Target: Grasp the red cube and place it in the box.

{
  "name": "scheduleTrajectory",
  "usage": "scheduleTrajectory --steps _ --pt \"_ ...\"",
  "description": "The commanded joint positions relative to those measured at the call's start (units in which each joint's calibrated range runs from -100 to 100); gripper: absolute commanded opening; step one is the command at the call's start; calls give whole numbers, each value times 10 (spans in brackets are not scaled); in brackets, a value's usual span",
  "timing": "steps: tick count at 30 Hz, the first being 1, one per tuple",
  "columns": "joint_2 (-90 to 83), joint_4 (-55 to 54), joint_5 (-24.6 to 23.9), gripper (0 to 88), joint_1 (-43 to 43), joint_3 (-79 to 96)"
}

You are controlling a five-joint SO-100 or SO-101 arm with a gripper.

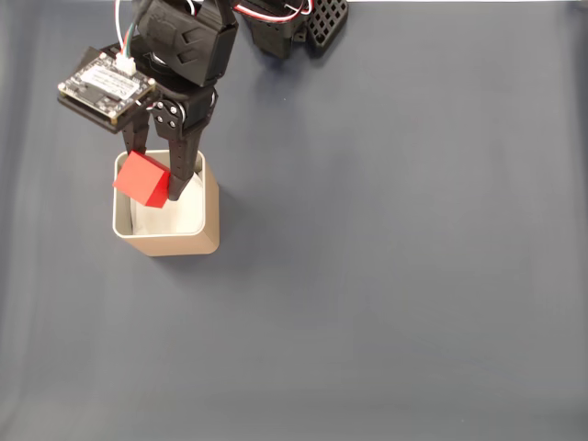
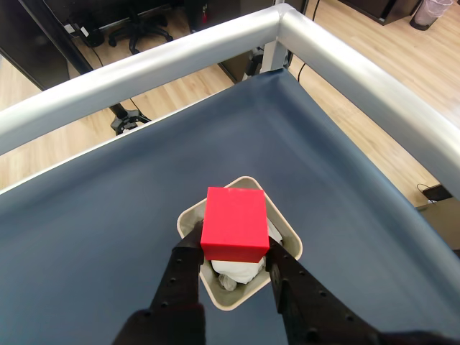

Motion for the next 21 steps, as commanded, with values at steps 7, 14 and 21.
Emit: scheduleTrajectory --steps 7,14,21 --pt "5 -16 1 2 2 -4" --pt "7 -19 1 2 2 -3" --pt "5 -26 1 1 2 4"
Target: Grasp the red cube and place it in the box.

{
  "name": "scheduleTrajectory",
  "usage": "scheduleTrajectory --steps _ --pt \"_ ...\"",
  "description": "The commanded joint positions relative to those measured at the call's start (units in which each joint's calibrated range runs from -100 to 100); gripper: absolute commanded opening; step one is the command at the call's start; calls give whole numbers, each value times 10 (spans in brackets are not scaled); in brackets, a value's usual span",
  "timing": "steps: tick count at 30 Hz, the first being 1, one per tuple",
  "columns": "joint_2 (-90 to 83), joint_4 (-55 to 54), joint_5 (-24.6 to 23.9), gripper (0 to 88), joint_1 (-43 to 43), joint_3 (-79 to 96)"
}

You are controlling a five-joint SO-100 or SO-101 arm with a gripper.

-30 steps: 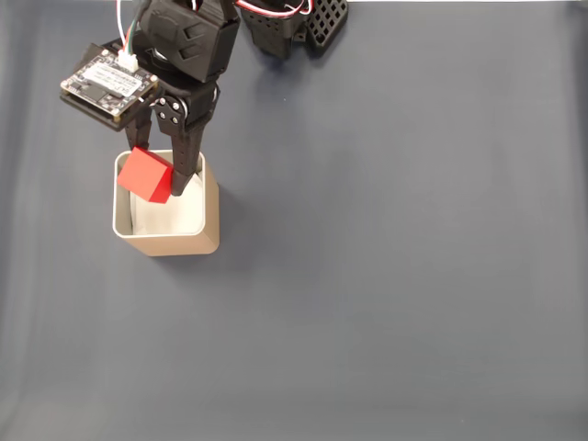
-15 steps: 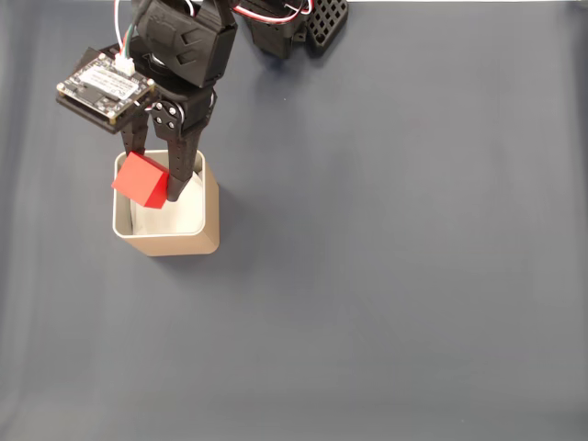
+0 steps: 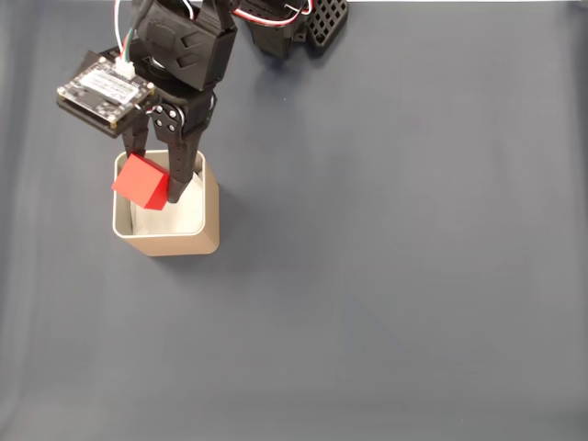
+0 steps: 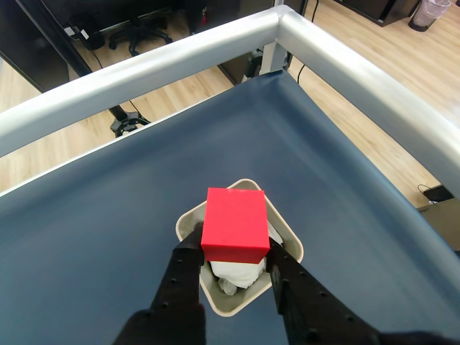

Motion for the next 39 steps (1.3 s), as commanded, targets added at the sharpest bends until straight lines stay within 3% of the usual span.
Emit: scheduleTrajectory --steps 1,19,22,30,39 --pt "-3 -16 1 3 2 -2" --pt "-15 -70 1 12 8 34" --pt "-15 -70 -1 70 10 34" --pt "-22 -72 -14 346 24 46" --pt "-32 -93 -11 430 27 63"
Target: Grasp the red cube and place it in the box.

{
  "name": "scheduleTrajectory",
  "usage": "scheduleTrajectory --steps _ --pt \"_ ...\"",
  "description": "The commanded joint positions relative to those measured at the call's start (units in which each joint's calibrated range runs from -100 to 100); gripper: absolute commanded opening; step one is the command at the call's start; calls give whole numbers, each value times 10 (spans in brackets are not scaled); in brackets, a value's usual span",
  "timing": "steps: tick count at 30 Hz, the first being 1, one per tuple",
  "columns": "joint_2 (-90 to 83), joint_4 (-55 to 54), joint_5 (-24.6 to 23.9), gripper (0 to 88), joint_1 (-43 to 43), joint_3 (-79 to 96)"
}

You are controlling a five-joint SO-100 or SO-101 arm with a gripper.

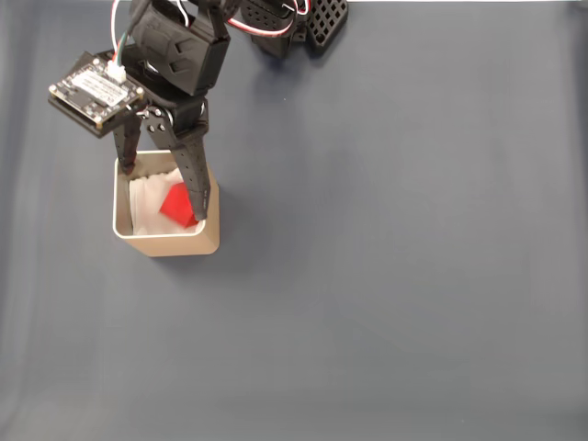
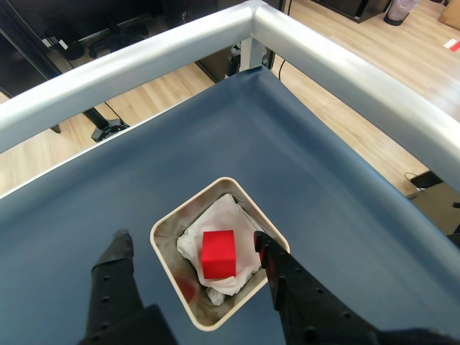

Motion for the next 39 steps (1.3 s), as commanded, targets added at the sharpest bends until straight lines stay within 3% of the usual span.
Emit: scheduleTrajectory --steps 1,29,32,39 --pt "-28 -18 -1 433 5 0" --pt "-55 -46 -2 423 5 20" --pt "-64 -47 3 375 5 28" --pt "-72 -70 21 151 5 45"
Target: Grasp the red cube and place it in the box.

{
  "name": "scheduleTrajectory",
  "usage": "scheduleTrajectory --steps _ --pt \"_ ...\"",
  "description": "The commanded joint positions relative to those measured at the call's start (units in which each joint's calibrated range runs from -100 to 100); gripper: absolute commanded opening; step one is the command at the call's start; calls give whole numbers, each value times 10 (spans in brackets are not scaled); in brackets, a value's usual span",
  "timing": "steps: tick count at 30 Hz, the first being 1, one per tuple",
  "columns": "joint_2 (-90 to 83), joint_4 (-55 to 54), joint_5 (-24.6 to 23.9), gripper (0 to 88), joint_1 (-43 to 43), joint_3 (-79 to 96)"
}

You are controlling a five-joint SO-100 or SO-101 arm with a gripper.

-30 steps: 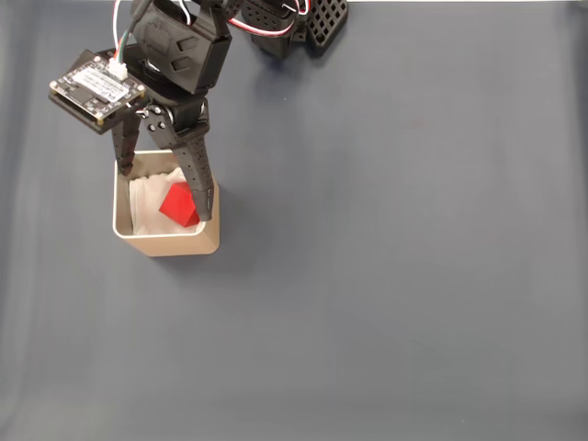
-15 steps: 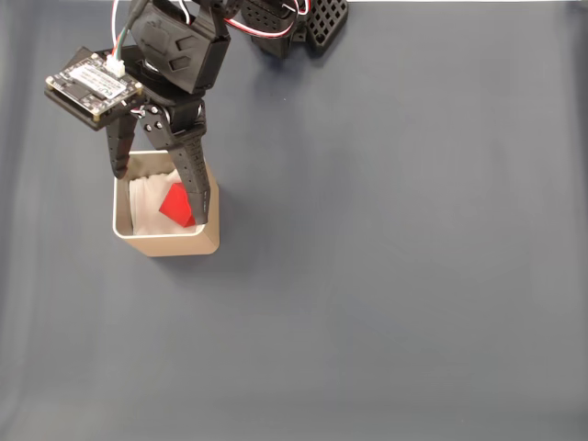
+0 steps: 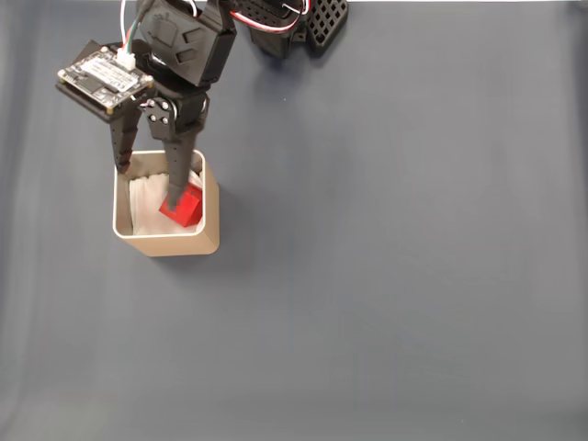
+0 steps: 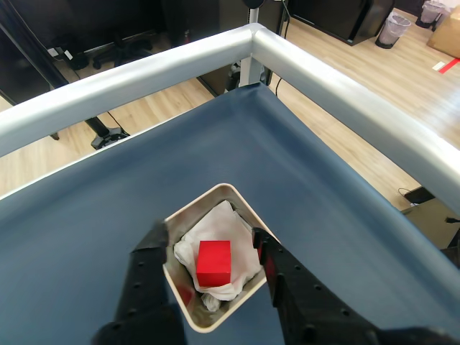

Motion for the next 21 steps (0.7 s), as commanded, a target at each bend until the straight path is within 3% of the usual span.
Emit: scheduleTrajectory --steps 1,6,21 --pt "-19 -20 11 120 4 -5" --pt "-21 -31 13 2 -7 -7" --pt "-136 -31 -2 1 -187 32"
